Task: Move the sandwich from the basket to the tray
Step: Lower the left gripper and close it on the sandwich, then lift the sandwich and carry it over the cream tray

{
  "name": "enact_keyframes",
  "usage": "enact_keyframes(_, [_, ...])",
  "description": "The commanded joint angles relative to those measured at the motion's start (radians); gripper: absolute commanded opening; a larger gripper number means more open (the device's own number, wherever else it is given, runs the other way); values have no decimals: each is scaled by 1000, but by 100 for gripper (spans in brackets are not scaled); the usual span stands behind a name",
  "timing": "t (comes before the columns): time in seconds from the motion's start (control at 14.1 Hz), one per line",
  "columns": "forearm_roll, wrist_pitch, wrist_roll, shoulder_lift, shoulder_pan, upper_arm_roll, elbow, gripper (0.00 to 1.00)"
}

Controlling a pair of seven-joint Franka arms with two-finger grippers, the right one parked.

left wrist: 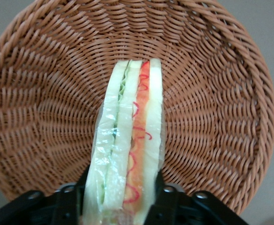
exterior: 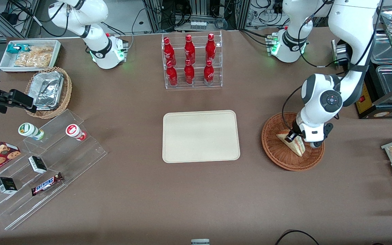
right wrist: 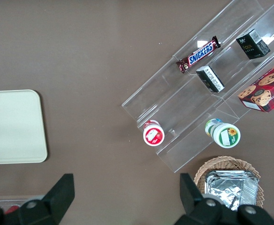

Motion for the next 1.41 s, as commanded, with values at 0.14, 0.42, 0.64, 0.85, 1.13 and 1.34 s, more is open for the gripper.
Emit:
enact_keyframes(0.14, [12, -344, 150, 3, -3, -17, 270, 3])
enact_keyframes(0.42, [13, -420, 292, 75, -5, -153, 421, 3])
enact_keyframes(0.64, [22, -415, 284, 195, -5, -280, 540, 0])
enact_keyframes(0.85, [136, -401, 176, 319, -113, -340, 662, 0])
enact_keyframes(1.13, [240, -371, 120, 423, -230, -342, 745, 0])
enact_keyframes(1.34, [243, -340, 106, 480, -299, -340, 803, 0])
